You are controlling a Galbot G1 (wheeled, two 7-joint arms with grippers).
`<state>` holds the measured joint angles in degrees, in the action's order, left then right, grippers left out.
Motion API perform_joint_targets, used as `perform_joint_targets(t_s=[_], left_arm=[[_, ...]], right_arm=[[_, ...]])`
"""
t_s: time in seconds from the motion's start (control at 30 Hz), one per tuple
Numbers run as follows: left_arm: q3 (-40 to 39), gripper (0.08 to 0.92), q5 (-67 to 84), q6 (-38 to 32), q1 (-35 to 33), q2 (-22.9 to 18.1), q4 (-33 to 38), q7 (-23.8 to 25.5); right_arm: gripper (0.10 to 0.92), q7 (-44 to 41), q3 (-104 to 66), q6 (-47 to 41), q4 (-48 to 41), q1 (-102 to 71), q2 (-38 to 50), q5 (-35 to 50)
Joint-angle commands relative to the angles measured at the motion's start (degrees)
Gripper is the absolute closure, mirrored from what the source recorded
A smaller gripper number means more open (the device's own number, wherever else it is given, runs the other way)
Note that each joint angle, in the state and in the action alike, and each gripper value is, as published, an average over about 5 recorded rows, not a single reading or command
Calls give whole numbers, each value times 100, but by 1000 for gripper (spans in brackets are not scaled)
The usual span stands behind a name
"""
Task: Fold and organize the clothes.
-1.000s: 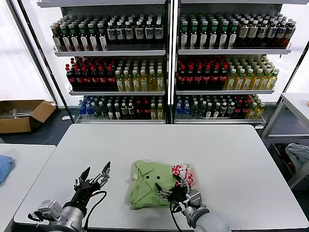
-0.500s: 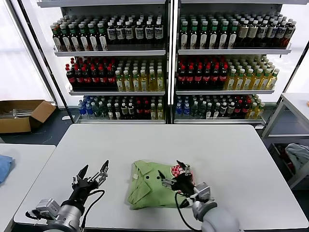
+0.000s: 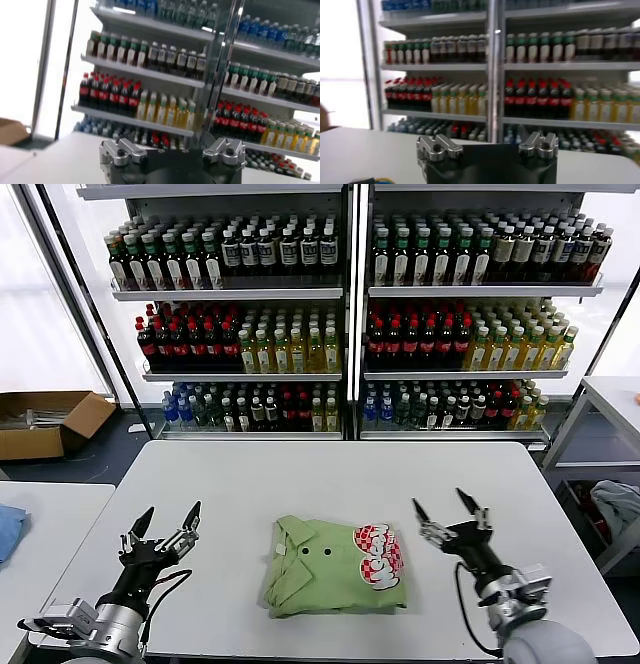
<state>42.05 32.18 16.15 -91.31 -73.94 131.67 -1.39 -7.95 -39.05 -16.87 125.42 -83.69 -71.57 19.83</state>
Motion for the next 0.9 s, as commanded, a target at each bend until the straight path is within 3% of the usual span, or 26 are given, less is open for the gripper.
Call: perform_joint_targets(t_s=[0.03, 0.37, 0.9], left_arm=[[591, 177, -63, -264, 36, 7, -254, 714], [669, 177, -32, -244, 41, -59, -274, 918], [1145, 177, 7, -492, 12, -156, -327, 1703]], right_arm=[[203, -779, -2340, 486, -285, -627, -580, 443], [203, -860, -2484, 533, -432, -628, -778, 380], [203, -966, -2712, 583, -776, -611, -914, 376]])
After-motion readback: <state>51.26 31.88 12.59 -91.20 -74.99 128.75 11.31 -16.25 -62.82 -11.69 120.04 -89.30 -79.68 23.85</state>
